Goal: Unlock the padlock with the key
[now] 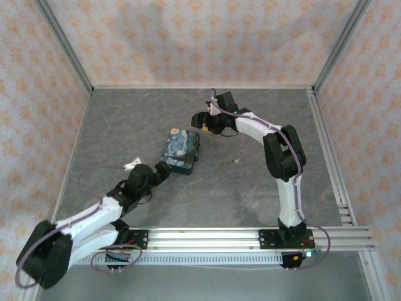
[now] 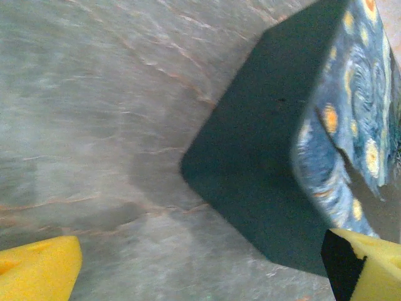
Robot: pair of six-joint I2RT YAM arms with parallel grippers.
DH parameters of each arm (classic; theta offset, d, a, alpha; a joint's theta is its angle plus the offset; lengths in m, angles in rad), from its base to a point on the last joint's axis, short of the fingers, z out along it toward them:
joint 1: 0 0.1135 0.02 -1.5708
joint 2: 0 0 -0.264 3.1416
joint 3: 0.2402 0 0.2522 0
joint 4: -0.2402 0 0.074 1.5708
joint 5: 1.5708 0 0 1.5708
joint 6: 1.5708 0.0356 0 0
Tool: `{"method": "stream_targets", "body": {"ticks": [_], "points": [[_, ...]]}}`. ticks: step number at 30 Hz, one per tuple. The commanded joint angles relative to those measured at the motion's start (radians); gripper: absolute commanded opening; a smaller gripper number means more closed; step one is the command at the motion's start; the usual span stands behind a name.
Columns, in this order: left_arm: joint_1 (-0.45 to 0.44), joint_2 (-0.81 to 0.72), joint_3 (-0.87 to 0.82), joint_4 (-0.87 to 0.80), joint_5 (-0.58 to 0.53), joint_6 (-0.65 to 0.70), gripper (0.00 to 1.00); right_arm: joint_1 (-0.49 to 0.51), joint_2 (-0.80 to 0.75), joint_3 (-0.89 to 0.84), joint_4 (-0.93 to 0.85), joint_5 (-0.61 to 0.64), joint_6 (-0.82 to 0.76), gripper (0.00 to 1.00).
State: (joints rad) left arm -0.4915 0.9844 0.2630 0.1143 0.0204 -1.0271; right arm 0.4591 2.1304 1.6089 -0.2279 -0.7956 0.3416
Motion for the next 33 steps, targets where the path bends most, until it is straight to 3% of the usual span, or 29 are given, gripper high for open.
{"method": "stream_targets", "body": {"ticks": [1, 7, 16, 25, 33], "points": [[-0.030, 0.110, 0.107, 0.146, -0.019, 0.035, 1.00, 0.016, 0.026, 0.058, -0.070, -0.044, -0.050, 0.74], [-0.037, 0.213, 0.179, 0.170, -0.021, 0.059, 1.00, 0.042, 0.059, 0.124, -0.153, -0.048, -0.112, 0.72], [-0.035, 0.312, 0.259, 0.160, -0.033, 0.094, 0.99, 0.046, 0.062, 0.128, -0.216, -0.072, -0.165, 0.59], [0.038, 0.445, 0.413, 0.130, 0.057, 0.164, 0.97, 0.044, -0.119, -0.135, -0.147, 0.004, -0.178, 0.56], [0.061, 0.643, 0.640, 0.071, 0.168, 0.223, 0.91, 0.044, -0.265, -0.364, 0.020, 0.110, -0.042, 0.56]]}}
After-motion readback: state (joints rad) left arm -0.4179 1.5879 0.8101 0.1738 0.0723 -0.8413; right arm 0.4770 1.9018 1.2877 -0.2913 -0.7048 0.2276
